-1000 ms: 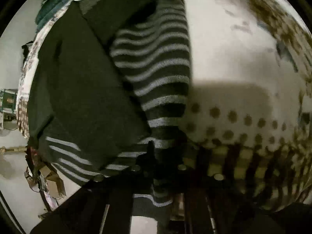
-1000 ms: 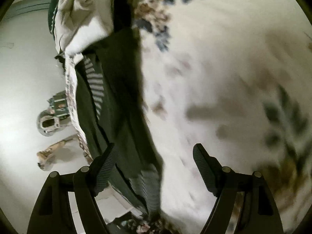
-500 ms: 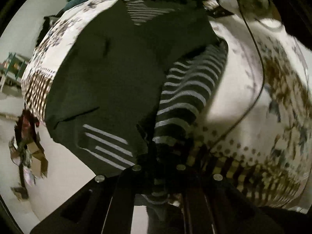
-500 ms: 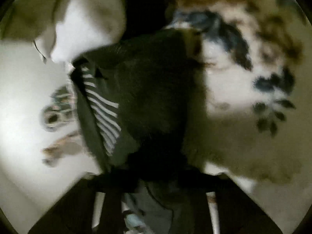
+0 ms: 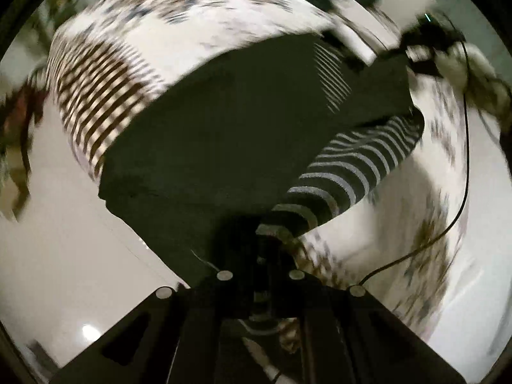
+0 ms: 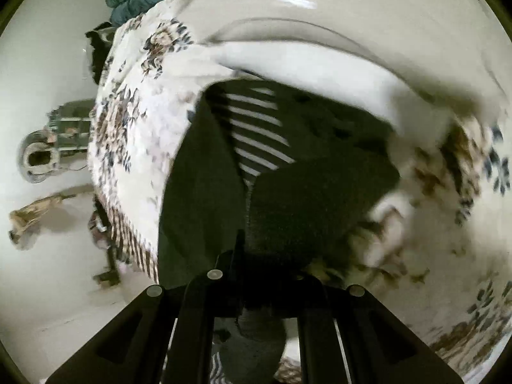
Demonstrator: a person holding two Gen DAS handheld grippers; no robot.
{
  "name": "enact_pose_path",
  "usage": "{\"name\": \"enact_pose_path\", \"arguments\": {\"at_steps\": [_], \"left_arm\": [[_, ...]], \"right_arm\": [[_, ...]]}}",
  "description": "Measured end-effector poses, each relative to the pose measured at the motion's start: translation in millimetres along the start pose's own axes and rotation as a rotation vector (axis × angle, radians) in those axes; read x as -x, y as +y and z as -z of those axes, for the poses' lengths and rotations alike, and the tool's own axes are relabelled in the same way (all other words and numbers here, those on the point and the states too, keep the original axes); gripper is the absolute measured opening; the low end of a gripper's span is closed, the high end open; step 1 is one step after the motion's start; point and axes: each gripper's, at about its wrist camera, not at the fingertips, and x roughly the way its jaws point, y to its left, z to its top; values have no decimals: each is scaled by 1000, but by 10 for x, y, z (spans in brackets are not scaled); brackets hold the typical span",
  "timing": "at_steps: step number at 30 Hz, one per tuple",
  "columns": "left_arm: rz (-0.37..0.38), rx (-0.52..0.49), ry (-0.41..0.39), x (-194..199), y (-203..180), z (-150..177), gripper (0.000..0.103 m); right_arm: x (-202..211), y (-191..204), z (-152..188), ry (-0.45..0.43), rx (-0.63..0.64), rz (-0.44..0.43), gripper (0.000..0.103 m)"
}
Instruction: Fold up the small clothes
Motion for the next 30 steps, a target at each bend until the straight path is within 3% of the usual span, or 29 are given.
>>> {"name": "enact_pose_path", "arguments": {"at_steps": [4, 7, 9, 11, 13, 15, 19, 22, 23, 25, 27, 29, 30], "left_arm": [[69, 120, -13, -125, 677, -425, 3], [95, 171, 4, -379, 1165, -723, 4], [121, 201, 39, -590, 1434, -886, 4], [165, 234, 101, -824, 1695, -1013, 6], [200, 263, 156, -986, 1899, -1083, 8], [220, 282, 196, -1073, 2083, -1107, 12], [175, 270, 220, -1046, 2353, -1140, 17], [149, 284, 220, -987, 2563, -1183, 17], [143, 289, 217, -960, 2618, -1200, 17], [154, 292, 207, -918, 2668, -1241, 17], [177, 275, 188, -850, 2624, -1260, 27], [220, 251, 162, -800, 2542, -1282, 57], [226, 245, 155, -798, 2504, -1296, 63]], "right_arm": [[-509, 656, -421, 11, -38, 81, 10], [-972, 821, -695, 28, -116, 135, 10], [-1241, 773, -800, 46, -206, 126, 12], [-1465, 715, -887, 58, -335, 62, 21], [-1546, 671, -892, 42, -425, -17, 44], [-1538, 687, -867, 28, -467, -90, 53], [-1456, 732, -767, 21, -528, -239, 54], [-1425, 865, -705, 34, -551, -438, 54], [-1396, 956, -710, 25, -523, -465, 54], [-1247, 1103, -675, -27, -439, -413, 54], [-1122, 1194, -534, -58, -349, -350, 54], [-1059, 1216, -232, -63, -257, -264, 56], [-1074, 1189, -53, -51, -225, -214, 58]]}}
